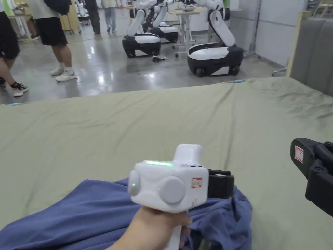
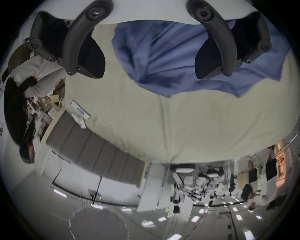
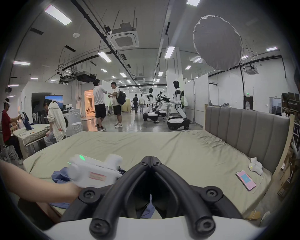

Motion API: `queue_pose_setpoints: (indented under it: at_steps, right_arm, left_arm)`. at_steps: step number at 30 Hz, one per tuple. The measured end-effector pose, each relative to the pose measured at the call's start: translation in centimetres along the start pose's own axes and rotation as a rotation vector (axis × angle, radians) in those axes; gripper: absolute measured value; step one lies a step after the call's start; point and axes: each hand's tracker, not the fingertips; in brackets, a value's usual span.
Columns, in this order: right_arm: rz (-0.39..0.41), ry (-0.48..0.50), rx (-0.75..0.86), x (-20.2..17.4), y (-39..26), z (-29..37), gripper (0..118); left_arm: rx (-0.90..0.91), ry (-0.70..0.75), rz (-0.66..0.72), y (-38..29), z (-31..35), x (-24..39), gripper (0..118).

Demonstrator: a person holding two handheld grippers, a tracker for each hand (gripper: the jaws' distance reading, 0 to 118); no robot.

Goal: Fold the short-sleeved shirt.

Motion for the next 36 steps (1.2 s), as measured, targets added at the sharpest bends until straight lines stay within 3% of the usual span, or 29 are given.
queue_pose_setpoints:
  at_steps: [4, 5, 6, 8, 10, 12, 16, 20, 23, 24, 25, 26, 27, 28, 34, 35, 36]
  right_arm:
    - [0.017, 0.059, -0.008, -2.0, -0.4, -1.8, 1]
    - [0.021, 0.072, -0.012, -2.6, -0.5, -2.4, 1]
    - [0.021, 0.086, -0.019, -3.1, -0.5, -3.0, 1]
    - [0.013, 0.149, -0.040, -4.3, -0.9, -4.2, 1]
    - [0.025, 0.157, -0.046, -5.6, -1.2, -5.1, 1]
    - [0.057, 0.186, -0.058, -6.9, -1.7, -5.8, 1]
    - [0.084, 0.222, -0.088, -9.0, -2.7, -6.4, 1]
    - [0.110, 0.238, -0.122, -10.2, -3.5, -6.6, 1]
    - [0.131, 0.218, -0.129, -10.4, -4.0, -6.8, 1]
    - [0.129, 0.218, -0.133, -10.3, -4.1, -6.9, 1]
    - [0.126, 0.216, -0.143, -10.3, -4.2, -7.0, 1]
    - [0.127, 0.212, -0.151, -10.2, -4.4, -7.0, 1]
    - [0.129, 0.207, -0.155, -10.2, -4.4, -7.0, 1]
    - [0.130, 0.203, -0.158, -10.1, -4.6, -6.9, 1]
    - [0.121, 0.181, -0.185, -8.7, -5.0, -7.1, 1]
    - [0.119, 0.176, -0.186, -8.6, -4.9, -7.2, 1]
    - [0.119, 0.172, -0.185, -8.5, -4.9, -7.3, 1]
  left_arm:
    - [0.162, 0.199, -0.033, -1.7, 12.1, -6.1, 108]
    - [0.161, 0.264, -0.045, -2.3, 15.0, -7.8, 98]
    - [0.173, 0.319, -0.047, -3.1, 17.7, -9.3, 75]
    - [0.167, 0.459, -0.038, -4.8, 23.0, -12.7, 0]
    - [0.160, 0.643, 0.017, -7.1, 27.2, -15.8, 0]
    - [0.151, 0.584, 0.115, -9.4, 30.9, -19.1, 0]
    - [0.143, 0.667, 0.293, -14.4, 35.2, -23.3, 0]
    - [0.178, 0.672, 0.467, -16.6, 35.7, -26.1, 0]
    - [0.191, 0.665, 0.506, -16.0, 33.6, -27.8, 0]
    - [0.177, 0.663, 0.502, -15.7, 32.6, -28.4, 7]
    - [0.157, 0.665, 0.505, -15.4, 31.4, -29.1, 26]
    - [0.123, 0.622, 0.508, -15.0, 30.0, -29.7, 70]
    - [0.086, 0.602, 0.508, -14.9, 28.7, -30.1, 98]
    - [0.031, 0.602, 0.502, -14.9, 27.1, -30.5, 114]
    - [-0.245, 0.694, 0.393, -16.4, 20.2, -31.0, 112]
    - [-0.242, 0.755, 0.355, -16.3, 19.9, -30.3, 106]
    - [-0.203, 0.753, 0.320, -15.8, 20.2, -29.4, 84]
